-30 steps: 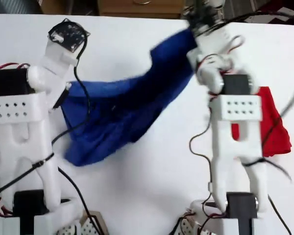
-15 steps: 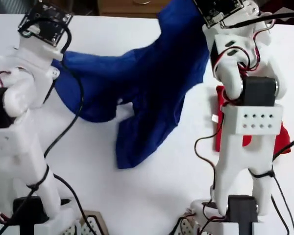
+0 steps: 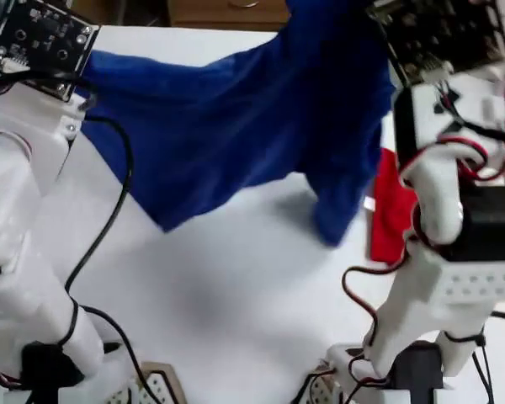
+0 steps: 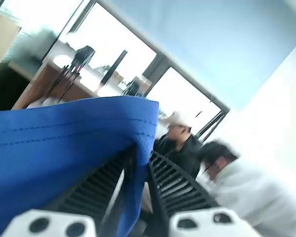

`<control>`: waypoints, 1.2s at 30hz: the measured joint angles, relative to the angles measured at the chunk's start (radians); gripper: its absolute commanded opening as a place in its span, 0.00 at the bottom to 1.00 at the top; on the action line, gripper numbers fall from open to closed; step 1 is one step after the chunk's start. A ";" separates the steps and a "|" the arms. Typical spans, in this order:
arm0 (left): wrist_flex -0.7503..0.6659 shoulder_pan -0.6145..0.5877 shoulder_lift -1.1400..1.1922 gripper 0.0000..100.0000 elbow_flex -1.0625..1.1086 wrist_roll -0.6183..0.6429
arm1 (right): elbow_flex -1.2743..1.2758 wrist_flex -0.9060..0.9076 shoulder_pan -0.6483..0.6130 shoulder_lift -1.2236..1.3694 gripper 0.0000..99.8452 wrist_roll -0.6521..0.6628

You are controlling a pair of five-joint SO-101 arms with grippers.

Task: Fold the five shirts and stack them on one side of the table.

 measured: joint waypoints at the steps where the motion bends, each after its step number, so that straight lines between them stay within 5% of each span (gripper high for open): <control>1: 0.000 0.000 0.000 0.03 -0.008 0.000 | -0.017 0.003 0.000 -0.003 0.02 0.000; 19: 0.000 0.000 -0.003 0.03 0.195 0.000 | 0.106 0.354 -0.058 -0.003 0.02 0.000; 36: 0.002 -0.198 -0.012 0.03 -0.180 0.000 | -0.126 0.358 -0.060 -0.270 0.02 0.049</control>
